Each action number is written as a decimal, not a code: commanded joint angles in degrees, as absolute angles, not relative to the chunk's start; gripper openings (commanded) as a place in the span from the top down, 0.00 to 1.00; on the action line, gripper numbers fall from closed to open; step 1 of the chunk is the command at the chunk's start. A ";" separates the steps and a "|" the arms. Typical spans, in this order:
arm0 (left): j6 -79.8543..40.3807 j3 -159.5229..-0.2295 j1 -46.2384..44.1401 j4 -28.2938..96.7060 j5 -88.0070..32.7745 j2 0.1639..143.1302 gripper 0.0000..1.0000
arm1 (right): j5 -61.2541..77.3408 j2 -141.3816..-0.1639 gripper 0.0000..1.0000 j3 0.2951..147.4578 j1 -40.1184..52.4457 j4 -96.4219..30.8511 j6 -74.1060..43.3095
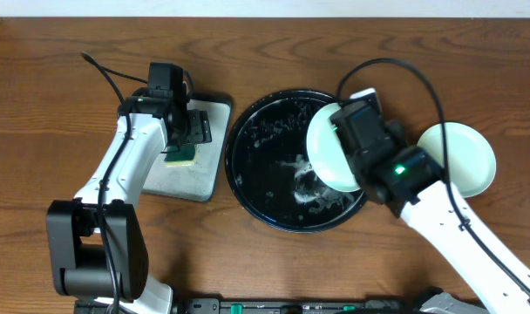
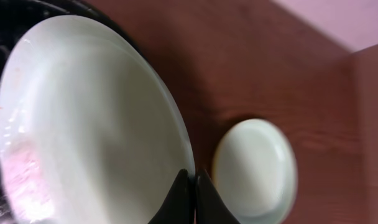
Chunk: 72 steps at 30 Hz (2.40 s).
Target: Clean dirty plates on tray and stack at the side
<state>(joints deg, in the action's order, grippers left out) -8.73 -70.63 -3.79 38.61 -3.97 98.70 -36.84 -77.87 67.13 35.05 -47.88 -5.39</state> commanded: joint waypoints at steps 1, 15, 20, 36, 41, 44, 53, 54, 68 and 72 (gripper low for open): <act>-8.16 -70.35 -3.55 38.79 -4.05 98.63 0.19 | -50.81 -77.36 0.99 68.31 39.09 -47.42 -3.66; -8.16 -70.35 -3.55 38.79 -4.05 98.63 0.19 | -66.19 -77.36 0.99 68.31 51.44 -43.48 9.82; -8.16 -70.35 -3.55 38.76 -4.05 98.63 0.19 | -66.22 -77.36 0.99 68.31 54.46 -42.61 13.96; -8.16 -70.35 -3.55 38.79 -4.05 98.63 0.19 | -69.21 -77.36 0.99 68.31 57.10 -42.37 18.13; -8.16 -70.35 -3.55 38.79 -4.05 98.63 0.19 | -69.21 -77.36 0.99 68.31 57.10 -42.37 18.13; -8.16 -70.35 -3.55 38.76 -4.05 98.63 0.19 | -69.21 -77.36 0.99 68.31 57.10 -42.04 18.13; -8.14 -70.35 -3.55 38.79 -4.05 98.63 0.18 | -69.25 -77.36 0.99 68.31 57.10 -41.30 18.13; -8.14 -70.35 -3.55 38.79 -4.05 98.63 0.18 | -69.25 -77.36 0.99 68.31 57.10 -41.28 18.11; -8.16 -70.35 -3.55 38.79 -4.05 98.63 0.18 | -69.25 -77.36 0.99 68.31 57.10 -40.99 18.11; -8.14 -70.35 -3.55 38.79 -4.05 98.63 0.18 | -69.25 -77.36 0.99 68.31 57.10 -40.88 18.09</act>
